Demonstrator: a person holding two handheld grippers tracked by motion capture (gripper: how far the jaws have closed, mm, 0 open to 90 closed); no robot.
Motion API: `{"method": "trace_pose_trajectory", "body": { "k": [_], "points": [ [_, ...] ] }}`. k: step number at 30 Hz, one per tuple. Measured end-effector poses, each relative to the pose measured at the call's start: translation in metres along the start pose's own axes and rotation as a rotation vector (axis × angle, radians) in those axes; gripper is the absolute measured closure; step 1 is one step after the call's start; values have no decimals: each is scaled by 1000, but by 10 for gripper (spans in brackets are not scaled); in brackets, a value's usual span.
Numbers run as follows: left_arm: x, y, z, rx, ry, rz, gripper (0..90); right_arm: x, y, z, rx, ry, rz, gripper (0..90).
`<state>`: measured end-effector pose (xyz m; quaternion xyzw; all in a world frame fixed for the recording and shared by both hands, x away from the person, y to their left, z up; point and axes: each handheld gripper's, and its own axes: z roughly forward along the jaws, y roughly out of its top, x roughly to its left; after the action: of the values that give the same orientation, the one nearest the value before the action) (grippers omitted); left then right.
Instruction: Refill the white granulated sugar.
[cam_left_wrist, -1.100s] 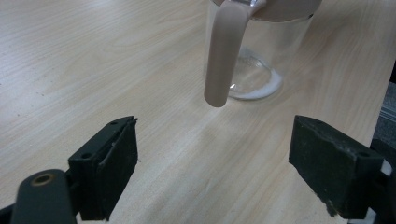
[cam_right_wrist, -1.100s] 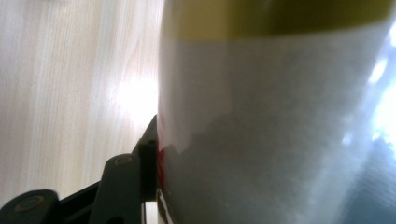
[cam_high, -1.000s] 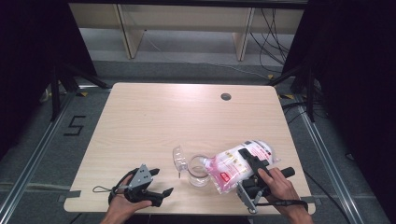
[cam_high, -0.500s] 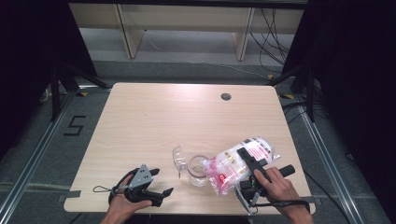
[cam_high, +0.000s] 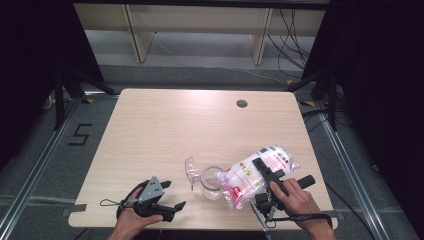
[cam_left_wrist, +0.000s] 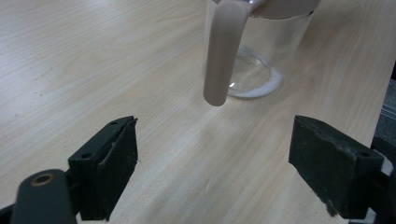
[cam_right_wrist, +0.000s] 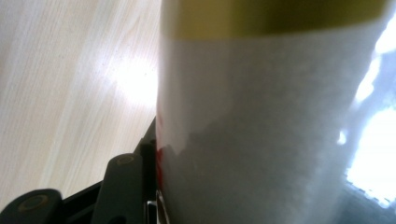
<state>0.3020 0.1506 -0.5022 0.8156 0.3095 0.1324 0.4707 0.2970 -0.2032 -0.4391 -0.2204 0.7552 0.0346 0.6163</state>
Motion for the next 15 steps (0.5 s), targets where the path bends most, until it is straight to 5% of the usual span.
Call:
{"method": "trace_pose_trajectory", "body": {
  "k": [9, 15],
  "points": [
    [0, 0, -1, 0, -1, -1, 152, 2, 0, -2, 31, 10, -6, 505],
    [1, 0, -1, 0, 0, -1, 152, -2, 2, 0, 18, 11, -51, 508]
  ]
}}
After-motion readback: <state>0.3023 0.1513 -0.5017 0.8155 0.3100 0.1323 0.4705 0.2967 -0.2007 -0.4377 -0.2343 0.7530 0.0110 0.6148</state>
